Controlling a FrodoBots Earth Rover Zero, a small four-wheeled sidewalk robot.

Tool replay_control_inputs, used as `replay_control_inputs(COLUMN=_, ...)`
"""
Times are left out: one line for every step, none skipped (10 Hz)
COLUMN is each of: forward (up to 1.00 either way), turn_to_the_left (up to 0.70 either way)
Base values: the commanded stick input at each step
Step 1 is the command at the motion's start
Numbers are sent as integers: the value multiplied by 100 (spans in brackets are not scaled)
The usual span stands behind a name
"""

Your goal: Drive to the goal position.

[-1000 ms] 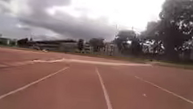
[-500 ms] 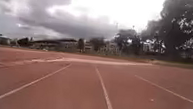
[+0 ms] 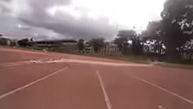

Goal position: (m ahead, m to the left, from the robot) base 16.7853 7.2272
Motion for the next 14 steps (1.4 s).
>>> replay_control_inputs(forward=45, turn_to_the_left=0)
replay_control_inputs(forward=45, turn_to_the_left=0)
replay_control_inputs(forward=45, turn_to_the_left=0)
replay_control_inputs(forward=45, turn_to_the_left=0)
replay_control_inputs(forward=45, turn_to_the_left=0)
replay_control_inputs(forward=45, turn_to_the_left=0)
replay_control_inputs(forward=45, turn_to_the_left=0)
replay_control_inputs(forward=45, turn_to_the_left=0)
replay_control_inputs(forward=45, turn_to_the_left=0)
replay_control_inputs(forward=45, turn_to_the_left=0)
replay_control_inputs(forward=45, turn_to_the_left=0)
replay_control_inputs(forward=45, turn_to_the_left=0)
replay_control_inputs(forward=45, turn_to_the_left=0)
replay_control_inputs(forward=45, turn_to_the_left=0)
